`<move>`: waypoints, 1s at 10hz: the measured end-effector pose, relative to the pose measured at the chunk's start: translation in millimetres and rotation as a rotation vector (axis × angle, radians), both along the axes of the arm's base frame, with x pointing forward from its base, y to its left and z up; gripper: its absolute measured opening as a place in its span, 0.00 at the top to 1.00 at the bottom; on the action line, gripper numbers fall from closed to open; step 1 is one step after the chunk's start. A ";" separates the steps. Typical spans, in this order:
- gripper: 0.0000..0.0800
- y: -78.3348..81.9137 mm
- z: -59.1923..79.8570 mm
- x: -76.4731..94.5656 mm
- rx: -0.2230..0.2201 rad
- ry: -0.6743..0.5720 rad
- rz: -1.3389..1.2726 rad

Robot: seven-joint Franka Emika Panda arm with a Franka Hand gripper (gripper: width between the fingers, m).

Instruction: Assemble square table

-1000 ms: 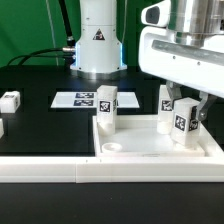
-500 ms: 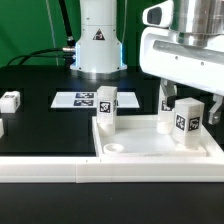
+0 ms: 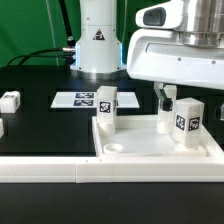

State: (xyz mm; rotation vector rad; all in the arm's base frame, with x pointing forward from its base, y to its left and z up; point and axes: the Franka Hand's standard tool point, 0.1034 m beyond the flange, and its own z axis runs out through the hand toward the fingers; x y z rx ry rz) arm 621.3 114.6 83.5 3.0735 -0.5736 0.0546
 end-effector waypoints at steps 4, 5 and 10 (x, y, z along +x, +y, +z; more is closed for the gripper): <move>0.19 -1.8 0.2 0.5 -0.010 0.006 0.323; 0.19 -2.3 0.2 0.6 -0.014 0.008 0.385; 0.19 -3.6 0.3 0.7 -0.042 0.017 0.643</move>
Offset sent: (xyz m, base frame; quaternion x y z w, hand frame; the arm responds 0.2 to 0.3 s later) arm 0.0003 0.0074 0.0018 0.0197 -0.0145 -0.2094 0.9775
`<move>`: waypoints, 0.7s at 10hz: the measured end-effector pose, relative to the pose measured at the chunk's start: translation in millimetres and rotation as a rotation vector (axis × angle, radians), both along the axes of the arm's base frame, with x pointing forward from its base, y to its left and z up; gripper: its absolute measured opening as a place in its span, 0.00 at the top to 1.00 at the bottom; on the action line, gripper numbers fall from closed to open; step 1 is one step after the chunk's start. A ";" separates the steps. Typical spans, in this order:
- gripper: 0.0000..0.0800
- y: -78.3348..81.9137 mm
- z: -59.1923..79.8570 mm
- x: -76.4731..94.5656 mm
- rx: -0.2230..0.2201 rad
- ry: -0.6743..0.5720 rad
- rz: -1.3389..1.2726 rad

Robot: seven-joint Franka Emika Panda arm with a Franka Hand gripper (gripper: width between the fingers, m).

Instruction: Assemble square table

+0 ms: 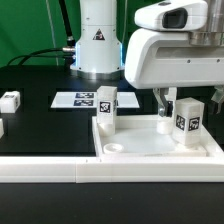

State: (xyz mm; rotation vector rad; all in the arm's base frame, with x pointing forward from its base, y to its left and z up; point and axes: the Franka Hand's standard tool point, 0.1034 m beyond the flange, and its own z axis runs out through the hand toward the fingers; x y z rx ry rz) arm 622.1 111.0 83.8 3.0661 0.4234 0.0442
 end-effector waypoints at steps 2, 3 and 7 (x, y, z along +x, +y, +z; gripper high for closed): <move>0.34 -0.6 -0.3 0.0 0.000 0.000 -0.003; 0.51 -0.7 -0.3 0.0 0.000 0.000 -0.003; 0.64 -1.3 -0.7 0.0 0.001 0.000 -0.032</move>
Offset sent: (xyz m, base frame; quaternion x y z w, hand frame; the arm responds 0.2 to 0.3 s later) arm 0.0000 0.0000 0.0000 0.0000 0.0000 0.0000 1.0000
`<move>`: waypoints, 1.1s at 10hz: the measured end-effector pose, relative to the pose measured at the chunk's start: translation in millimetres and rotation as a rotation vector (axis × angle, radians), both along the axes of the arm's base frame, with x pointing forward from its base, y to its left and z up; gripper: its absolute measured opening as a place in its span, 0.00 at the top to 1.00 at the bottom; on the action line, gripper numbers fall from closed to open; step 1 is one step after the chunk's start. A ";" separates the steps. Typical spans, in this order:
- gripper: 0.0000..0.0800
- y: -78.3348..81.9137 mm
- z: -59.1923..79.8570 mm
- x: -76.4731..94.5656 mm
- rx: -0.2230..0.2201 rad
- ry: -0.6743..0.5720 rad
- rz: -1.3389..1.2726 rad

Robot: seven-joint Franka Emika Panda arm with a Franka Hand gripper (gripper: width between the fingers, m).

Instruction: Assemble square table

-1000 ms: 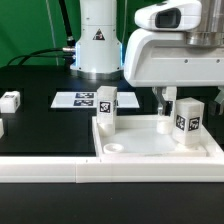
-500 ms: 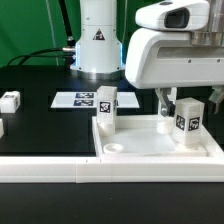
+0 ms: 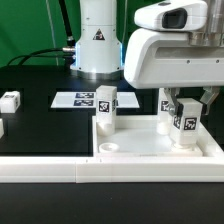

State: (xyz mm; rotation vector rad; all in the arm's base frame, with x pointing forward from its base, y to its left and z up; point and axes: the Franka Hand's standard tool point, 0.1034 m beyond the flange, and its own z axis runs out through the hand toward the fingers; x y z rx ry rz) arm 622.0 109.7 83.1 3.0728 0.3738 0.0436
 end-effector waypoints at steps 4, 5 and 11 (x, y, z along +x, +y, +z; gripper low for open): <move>0.64 -4.4 -0.7 2.5 0.015 -0.021 -0.317; 0.64 -4.8 -0.8 2.5 0.018 -0.025 -0.413; 0.64 4.6 -1.6 -0.8 0.010 -0.040 -0.852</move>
Offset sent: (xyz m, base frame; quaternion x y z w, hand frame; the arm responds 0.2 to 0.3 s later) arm 0.0012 -0.0070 -0.0025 -0.0030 0.0078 0.1531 0.9882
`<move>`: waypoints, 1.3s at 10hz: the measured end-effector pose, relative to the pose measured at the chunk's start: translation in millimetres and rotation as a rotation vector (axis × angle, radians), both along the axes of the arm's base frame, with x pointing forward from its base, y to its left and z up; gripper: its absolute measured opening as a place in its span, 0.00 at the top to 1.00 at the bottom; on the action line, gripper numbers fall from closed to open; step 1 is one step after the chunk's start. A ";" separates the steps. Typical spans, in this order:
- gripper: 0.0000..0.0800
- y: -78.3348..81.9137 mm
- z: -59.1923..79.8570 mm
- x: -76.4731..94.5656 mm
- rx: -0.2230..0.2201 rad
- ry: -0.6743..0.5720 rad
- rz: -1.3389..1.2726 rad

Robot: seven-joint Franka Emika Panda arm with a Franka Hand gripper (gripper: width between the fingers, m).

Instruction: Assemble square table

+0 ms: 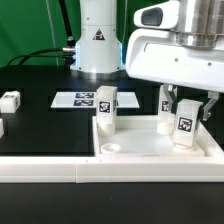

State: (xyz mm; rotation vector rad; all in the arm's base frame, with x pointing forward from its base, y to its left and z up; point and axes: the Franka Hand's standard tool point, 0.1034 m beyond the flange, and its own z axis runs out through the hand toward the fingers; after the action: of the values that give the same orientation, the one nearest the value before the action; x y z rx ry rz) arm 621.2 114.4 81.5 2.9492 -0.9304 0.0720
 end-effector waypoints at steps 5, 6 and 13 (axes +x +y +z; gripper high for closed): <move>0.64 3.4 -0.8 -0.3 0.031 -0.026 -0.447; 0.64 3.4 -0.8 -0.3 0.035 -0.029 -0.517; 0.19 9.8 -0.8 1.1 0.031 -0.014 -0.003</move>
Offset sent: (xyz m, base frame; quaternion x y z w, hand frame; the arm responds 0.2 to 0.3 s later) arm -0.0031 -0.0088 -0.0010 0.0210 0.0164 0.2664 0.9635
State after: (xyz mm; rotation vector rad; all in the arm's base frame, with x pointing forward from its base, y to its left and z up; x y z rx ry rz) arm 622.3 124.1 80.7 2.9792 -0.9463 0.0796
